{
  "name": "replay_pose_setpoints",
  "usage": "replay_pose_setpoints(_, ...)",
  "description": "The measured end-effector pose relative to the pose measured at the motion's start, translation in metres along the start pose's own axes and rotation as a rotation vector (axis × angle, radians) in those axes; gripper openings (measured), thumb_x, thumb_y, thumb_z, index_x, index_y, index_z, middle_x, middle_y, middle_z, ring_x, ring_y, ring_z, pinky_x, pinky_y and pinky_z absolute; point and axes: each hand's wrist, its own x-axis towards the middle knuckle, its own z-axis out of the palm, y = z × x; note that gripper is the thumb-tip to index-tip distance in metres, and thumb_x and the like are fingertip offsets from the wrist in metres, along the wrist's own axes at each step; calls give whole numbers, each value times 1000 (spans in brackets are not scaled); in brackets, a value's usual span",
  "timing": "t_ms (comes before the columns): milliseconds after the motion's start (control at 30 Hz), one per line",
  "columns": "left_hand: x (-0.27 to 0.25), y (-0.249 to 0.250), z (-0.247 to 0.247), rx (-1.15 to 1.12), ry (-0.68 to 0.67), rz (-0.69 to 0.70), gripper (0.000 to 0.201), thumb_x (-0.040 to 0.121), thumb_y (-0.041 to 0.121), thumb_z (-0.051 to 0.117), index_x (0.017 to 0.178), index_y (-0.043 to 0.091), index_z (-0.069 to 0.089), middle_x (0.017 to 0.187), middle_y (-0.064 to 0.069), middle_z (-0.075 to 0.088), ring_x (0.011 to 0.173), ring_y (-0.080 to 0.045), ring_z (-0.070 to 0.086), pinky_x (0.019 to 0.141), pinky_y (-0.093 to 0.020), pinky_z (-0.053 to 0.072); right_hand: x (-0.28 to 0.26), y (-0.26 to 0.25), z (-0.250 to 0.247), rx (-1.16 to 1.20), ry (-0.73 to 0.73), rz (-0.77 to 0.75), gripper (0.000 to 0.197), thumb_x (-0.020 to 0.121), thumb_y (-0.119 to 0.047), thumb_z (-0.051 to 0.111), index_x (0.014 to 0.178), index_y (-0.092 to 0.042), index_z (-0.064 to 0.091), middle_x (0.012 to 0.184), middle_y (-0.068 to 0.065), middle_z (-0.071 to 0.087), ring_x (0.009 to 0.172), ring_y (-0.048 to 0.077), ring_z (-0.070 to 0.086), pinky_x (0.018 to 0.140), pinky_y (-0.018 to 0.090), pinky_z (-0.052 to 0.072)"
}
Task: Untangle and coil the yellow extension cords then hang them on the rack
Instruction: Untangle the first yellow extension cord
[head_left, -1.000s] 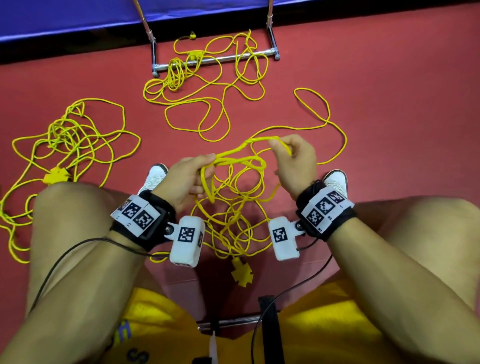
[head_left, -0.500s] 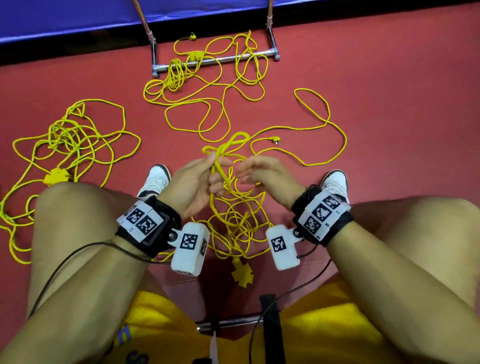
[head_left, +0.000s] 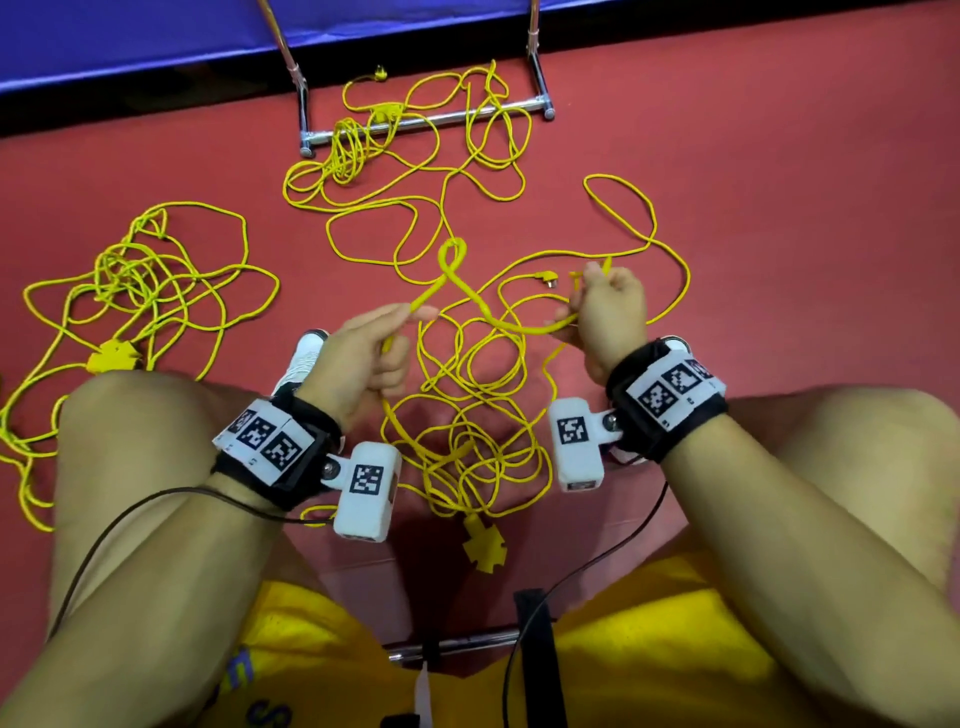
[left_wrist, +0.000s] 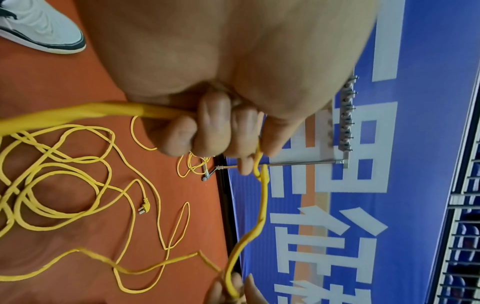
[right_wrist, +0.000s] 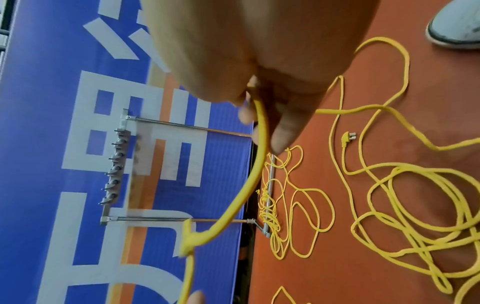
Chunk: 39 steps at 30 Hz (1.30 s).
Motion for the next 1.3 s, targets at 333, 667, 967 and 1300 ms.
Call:
replay_pose_setpoints(333,-5,-3,5,-63,-36,21,15,98,-2,47,99,10,56,90,-10,76,67,-19,72,65,-28,59,-28,16,19,-448,-366,-112,36,75,-51,67,89,-17,71,88,2,69,85,21,65,77,34,51)
replay_pose_setpoints(667,-9,-10,16,4,-165,-101,13,92,8,63,104,8,58,79,-11,70,63,-19,65,72,-34,58,-56,27,35,-213,-700,-236,13,90,-24,56,100,-22,48,78,-6,63,68,5,56,68,20,44)
replay_pose_setpoints(967,-8,-10,19,-78,-111,-101,21,91,18,55,102,3,64,83,-8,70,76,-19,69,71,-40,60,-53,24,31,-327,-591,-444,12,94,-19,54,87,-22,62,73,-10,56,58,-3,48,60,20,35)
replay_pose_setpoints(1300,6,-14,-7,161,381,180,13,84,3,73,81,15,73,60,6,65,61,-11,53,60,-23,41,-46,14,19,-567,-521,-449,36,83,-30,77,57,-25,52,49,-13,42,51,5,38,55,25,30)
